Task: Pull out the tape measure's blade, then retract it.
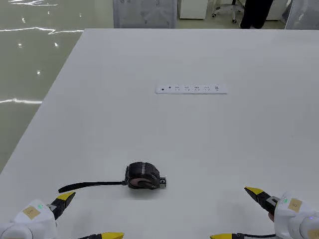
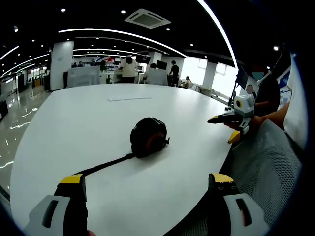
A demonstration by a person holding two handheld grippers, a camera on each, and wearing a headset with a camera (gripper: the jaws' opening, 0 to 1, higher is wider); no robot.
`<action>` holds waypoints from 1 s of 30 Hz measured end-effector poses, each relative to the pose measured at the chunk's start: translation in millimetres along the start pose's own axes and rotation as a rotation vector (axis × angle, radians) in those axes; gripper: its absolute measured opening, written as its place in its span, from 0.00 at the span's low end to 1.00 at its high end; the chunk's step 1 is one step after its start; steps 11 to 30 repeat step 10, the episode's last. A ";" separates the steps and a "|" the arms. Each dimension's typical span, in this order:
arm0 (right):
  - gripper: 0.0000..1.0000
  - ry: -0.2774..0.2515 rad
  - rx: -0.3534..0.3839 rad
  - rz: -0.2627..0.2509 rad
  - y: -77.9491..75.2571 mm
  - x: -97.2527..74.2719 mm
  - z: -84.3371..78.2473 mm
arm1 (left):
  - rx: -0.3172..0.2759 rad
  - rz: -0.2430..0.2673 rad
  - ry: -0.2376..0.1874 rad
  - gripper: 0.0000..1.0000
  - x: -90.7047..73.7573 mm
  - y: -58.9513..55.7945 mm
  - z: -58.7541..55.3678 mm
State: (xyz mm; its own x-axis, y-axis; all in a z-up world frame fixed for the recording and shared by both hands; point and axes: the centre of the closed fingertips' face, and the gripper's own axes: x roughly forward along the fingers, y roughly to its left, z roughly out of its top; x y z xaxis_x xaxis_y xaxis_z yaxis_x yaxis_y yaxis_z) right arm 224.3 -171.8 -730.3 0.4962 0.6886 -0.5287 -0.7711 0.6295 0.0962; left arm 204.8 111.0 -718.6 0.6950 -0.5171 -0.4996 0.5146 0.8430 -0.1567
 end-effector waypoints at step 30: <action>0.95 0.006 -0.016 0.000 -1.7 -1.2 0.3 | 0.006 -0.014 0.004 1.00 0.1 -2.7 0.5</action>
